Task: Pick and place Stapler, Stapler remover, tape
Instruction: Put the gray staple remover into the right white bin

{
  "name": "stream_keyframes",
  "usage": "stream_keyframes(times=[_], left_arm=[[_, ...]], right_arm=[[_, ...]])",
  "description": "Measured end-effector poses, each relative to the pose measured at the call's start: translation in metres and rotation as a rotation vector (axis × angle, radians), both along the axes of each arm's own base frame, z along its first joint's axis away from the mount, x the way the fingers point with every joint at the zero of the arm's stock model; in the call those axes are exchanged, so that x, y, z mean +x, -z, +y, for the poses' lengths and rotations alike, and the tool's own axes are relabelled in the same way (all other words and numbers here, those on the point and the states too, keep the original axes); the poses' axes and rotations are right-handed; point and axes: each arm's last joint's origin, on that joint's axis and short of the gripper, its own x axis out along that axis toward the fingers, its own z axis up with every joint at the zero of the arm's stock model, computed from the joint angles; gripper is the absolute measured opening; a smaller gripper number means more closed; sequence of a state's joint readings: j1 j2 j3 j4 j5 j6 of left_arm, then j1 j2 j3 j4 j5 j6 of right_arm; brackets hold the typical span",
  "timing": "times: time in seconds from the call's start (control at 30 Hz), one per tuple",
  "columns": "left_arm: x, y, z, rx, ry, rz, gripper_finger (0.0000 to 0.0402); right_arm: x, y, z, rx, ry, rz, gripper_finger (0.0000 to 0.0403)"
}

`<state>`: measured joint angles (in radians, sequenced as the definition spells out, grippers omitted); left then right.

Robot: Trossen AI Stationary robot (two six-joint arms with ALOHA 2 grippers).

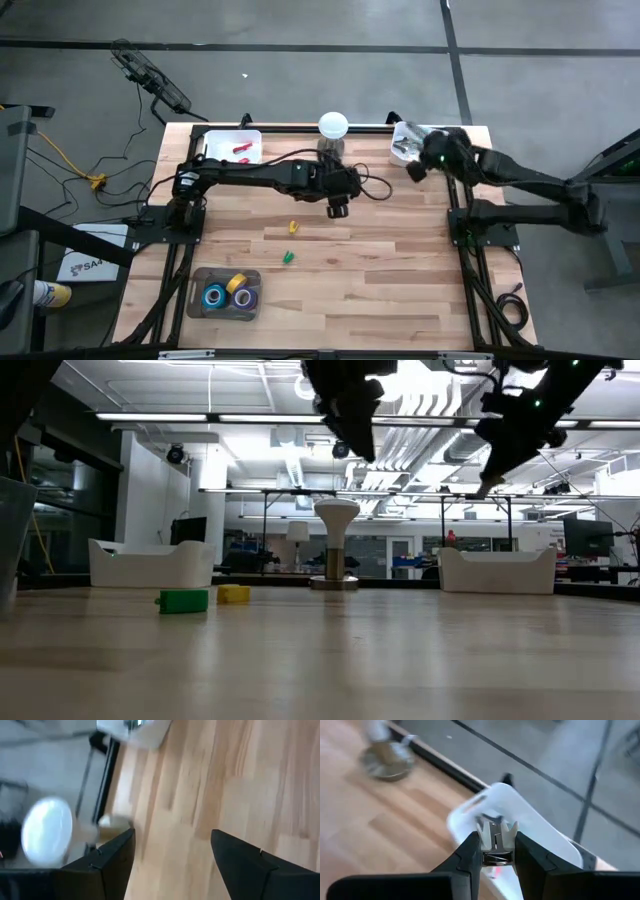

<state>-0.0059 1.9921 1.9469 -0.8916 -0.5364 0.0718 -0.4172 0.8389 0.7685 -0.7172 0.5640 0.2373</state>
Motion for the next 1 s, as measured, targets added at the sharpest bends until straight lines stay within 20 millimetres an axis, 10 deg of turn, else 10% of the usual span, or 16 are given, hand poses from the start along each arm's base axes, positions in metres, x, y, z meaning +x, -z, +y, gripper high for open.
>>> stream_keyframes(times=[0.53,1.0], left_arm=[[-0.034,0.028,0.013,-0.224,-0.363,0.188,0.0255],[-0.050,0.077,0.023,-0.511,-0.716,0.219,0.0255]], right_arm=[[-0.012,0.042,-0.099,0.233,0.247,0.026,0.0082],[-0.013,0.061,-0.115,0.340,0.213,0.054,0.0118]])
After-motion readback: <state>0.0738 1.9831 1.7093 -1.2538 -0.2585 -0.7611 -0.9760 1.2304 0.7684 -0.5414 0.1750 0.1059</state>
